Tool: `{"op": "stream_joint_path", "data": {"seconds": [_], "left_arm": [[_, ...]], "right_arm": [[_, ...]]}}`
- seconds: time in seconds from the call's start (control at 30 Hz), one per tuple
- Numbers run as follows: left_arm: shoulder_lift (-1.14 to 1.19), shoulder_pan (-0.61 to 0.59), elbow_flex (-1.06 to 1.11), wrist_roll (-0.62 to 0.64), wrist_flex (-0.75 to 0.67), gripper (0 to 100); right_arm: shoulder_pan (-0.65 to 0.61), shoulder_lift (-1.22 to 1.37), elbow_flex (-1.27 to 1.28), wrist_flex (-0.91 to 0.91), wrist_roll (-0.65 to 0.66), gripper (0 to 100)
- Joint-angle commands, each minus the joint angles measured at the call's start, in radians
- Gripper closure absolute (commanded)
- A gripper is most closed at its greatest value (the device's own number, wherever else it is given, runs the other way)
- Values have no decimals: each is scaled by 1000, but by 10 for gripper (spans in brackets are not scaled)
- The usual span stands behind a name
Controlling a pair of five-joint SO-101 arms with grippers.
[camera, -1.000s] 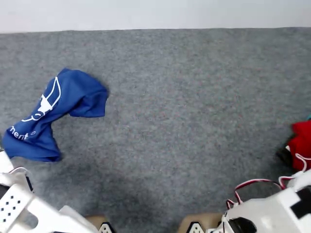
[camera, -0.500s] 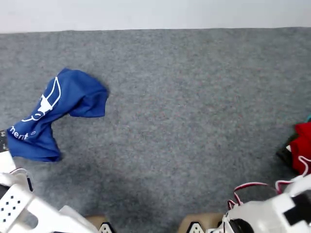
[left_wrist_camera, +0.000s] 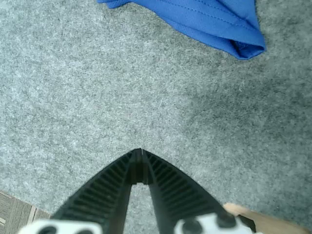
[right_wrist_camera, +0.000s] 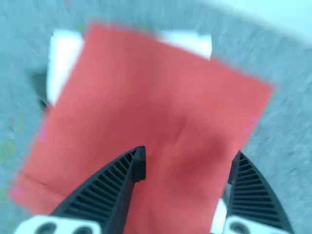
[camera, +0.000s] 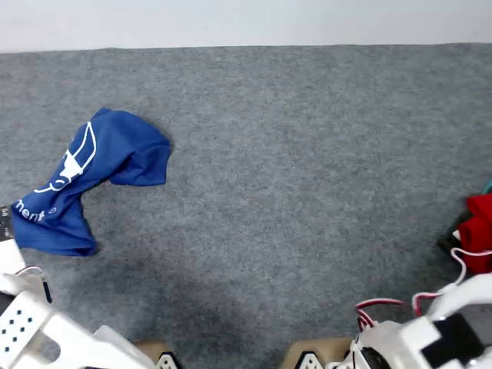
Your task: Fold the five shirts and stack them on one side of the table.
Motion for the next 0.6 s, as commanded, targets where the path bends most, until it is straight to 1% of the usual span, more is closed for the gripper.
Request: {"op": "stream_joint_path", "data": {"seconds": [0.0,0.1,0.2,0.3,0.47,0.57], "left_arm": [[-12,-2,-10,-8,11,997],[-12,-2,-12,-8,11,997],[-14,-2,-15,-8,11,997],[-14,-2,-16,-8,11,997],[-14,5,-16,-6,11,997],[-14,5,-16,-5,11,997]], "right_arm": [[-7,62,35,-90,14,721],[-13,108,31,-105,14,721],[-21,84,-20,-94,9,721],[-27,5,-52,-94,9,721],[-90,-170,-61,-93,15,721],[-136,-263,-63,-39,35,721]]}}
